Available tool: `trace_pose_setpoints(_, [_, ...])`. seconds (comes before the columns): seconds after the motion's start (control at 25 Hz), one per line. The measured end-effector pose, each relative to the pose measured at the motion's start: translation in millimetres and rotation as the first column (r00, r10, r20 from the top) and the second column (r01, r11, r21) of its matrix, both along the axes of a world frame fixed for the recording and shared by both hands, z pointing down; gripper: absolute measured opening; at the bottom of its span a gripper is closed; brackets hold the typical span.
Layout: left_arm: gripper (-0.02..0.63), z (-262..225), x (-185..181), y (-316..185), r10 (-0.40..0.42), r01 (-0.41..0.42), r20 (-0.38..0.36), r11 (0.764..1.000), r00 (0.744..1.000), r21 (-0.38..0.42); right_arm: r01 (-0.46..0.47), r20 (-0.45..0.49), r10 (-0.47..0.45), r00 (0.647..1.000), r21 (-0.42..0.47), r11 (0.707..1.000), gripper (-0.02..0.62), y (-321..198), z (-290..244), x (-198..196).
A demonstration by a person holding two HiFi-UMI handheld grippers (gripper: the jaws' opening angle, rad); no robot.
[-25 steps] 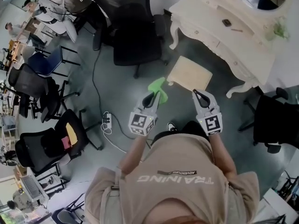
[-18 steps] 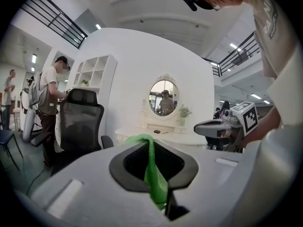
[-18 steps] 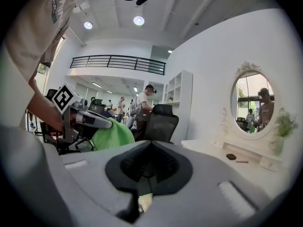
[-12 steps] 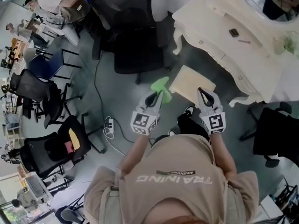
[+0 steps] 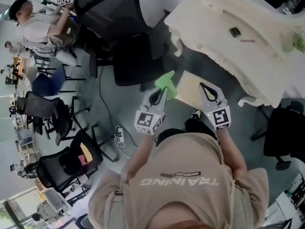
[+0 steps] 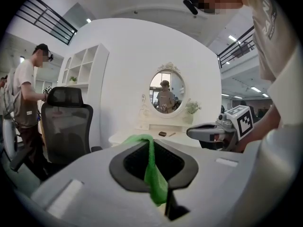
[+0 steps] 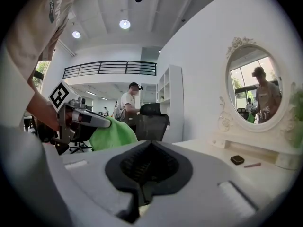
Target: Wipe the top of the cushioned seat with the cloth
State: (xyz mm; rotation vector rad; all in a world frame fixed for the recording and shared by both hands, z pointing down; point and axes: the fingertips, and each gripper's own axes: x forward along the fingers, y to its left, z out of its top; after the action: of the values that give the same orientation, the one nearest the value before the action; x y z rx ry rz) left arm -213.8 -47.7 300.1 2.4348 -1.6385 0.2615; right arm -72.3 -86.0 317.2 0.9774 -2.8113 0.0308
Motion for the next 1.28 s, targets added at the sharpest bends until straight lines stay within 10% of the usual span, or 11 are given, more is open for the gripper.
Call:
trace_pose_setpoints(0.6, [0.025, 28, 22, -101, 0.251, -0.251, -0.023, 0.967, 0.968, -0.044, -0.253, -0.031, 0.252, 0.967, -0.043, 0.966, 0.005, -44, 3, 24])
trace_pose_setpoints(1.28, [0.025, 143, 12, -177, 0.436, -0.435, -0.036, 0.884, 0.899, -0.168, -0.484, -0.158, 0.458, 0.874, -0.223, 0.846, 0.003, -66, 59, 25])
